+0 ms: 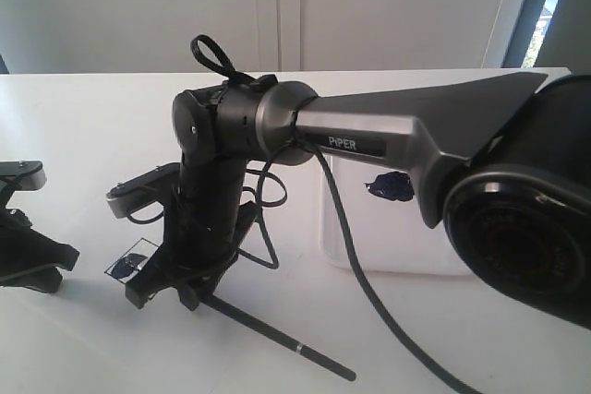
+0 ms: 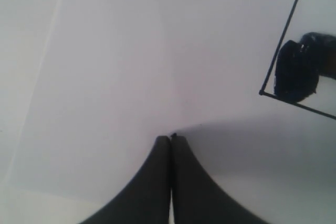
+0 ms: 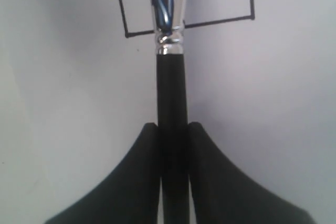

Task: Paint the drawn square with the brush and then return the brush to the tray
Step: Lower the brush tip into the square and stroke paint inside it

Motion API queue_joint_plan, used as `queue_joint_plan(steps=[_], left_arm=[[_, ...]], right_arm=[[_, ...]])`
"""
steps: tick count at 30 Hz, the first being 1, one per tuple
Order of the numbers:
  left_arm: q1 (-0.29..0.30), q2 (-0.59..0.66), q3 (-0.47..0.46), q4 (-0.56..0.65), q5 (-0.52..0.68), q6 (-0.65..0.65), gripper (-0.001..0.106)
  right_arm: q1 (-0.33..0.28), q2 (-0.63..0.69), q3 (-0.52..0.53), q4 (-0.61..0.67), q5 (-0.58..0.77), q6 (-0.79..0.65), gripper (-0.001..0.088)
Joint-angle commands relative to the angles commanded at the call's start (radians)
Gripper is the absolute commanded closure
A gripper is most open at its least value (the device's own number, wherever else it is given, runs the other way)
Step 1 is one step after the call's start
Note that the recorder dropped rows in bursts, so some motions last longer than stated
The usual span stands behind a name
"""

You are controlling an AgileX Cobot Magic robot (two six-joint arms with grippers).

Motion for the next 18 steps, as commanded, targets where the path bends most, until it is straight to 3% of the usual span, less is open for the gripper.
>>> queue_joint_plan(steps=[18], left_arm=[[0.0, 0.0, 0.0, 0.0, 0.002, 0.0, 0.105]], right_arm=[[-0.011, 0.0, 0.0, -0.066, -0.031, 0.047, 0.0868]])
